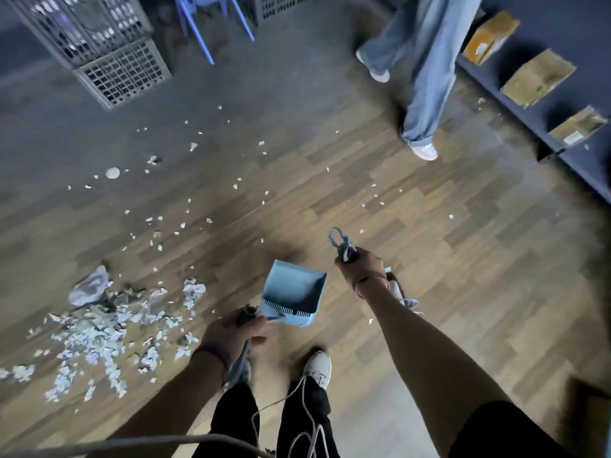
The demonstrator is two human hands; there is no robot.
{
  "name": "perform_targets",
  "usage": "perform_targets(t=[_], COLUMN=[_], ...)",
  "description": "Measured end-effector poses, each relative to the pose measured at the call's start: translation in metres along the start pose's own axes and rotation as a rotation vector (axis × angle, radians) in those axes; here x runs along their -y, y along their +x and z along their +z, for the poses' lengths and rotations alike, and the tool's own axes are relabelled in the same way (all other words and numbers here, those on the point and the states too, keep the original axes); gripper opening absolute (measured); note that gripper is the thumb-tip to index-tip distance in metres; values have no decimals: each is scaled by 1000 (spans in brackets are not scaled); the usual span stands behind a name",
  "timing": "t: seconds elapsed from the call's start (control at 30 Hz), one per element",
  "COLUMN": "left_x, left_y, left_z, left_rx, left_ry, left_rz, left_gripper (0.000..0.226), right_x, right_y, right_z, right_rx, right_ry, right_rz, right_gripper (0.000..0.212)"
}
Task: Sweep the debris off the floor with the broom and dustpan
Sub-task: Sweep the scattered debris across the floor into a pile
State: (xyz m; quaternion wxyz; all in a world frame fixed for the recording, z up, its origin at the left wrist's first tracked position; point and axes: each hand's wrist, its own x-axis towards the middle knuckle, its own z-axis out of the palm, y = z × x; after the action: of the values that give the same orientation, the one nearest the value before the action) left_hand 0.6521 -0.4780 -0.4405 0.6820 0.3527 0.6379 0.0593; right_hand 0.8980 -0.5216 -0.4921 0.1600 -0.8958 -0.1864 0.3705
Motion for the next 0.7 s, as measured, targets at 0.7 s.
perform_targets(t=[0.7], left_x=[-14], left_y=[6], left_z=[-298], left_rx=[-223], left_ry=[-283], left_rz=[-15], left_gripper=[33], right_x=[332], right_y=[-165], right_z=[228], right_rx=[209], right_ry=[94], right_rz=[-422], right_gripper=[45])
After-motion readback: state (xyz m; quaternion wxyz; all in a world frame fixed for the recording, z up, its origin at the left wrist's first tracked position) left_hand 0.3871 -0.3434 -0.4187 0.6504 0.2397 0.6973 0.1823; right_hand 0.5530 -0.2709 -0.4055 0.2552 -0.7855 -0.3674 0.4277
